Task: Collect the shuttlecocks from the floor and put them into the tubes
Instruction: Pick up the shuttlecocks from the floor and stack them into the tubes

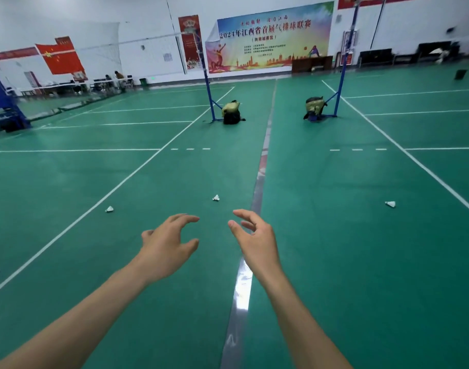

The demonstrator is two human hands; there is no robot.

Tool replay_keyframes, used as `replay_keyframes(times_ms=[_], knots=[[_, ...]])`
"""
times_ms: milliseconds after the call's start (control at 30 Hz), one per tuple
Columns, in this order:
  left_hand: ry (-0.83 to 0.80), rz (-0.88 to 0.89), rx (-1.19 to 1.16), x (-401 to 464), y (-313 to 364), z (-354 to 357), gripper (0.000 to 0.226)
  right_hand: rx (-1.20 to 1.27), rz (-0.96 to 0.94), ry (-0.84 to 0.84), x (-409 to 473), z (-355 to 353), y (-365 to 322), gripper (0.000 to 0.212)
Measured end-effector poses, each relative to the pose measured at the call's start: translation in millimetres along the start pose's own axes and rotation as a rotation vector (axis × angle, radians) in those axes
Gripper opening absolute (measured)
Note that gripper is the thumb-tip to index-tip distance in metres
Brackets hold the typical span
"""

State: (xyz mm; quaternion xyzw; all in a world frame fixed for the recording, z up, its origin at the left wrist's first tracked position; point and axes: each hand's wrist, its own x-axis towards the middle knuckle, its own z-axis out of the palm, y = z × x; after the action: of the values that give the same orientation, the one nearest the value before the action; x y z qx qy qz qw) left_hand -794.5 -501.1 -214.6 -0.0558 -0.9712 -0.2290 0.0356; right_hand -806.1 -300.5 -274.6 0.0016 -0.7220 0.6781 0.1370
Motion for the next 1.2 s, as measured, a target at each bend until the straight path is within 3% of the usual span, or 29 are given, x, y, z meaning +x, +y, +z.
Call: replay_keyframes(times_ms=[233,533,667,933,1200], knots=[[0.142,0.025,-0.002,198,-58,-38,0.045,0.055,-0.041,0.017,212,98,7,0.02],[0.133,0.104,-0.062,454,-159,-46,0.043,-0.027,-0.058,0.073,427,199,68,0.016],[0.038,0.164,-0.086,577,-197,-42,0.043,-0.055,-0.02,0.158,528,238,87,0.014],[0.046,0.209,-0.18,806,-199,-45,0.043,-0.082,0.094,0.232,687,255,113,0.038],[-0.034,0.387,-0.144,1028,-195,-3,0.039,-0.1,0.101,0.294,897,276,180,0.035]])
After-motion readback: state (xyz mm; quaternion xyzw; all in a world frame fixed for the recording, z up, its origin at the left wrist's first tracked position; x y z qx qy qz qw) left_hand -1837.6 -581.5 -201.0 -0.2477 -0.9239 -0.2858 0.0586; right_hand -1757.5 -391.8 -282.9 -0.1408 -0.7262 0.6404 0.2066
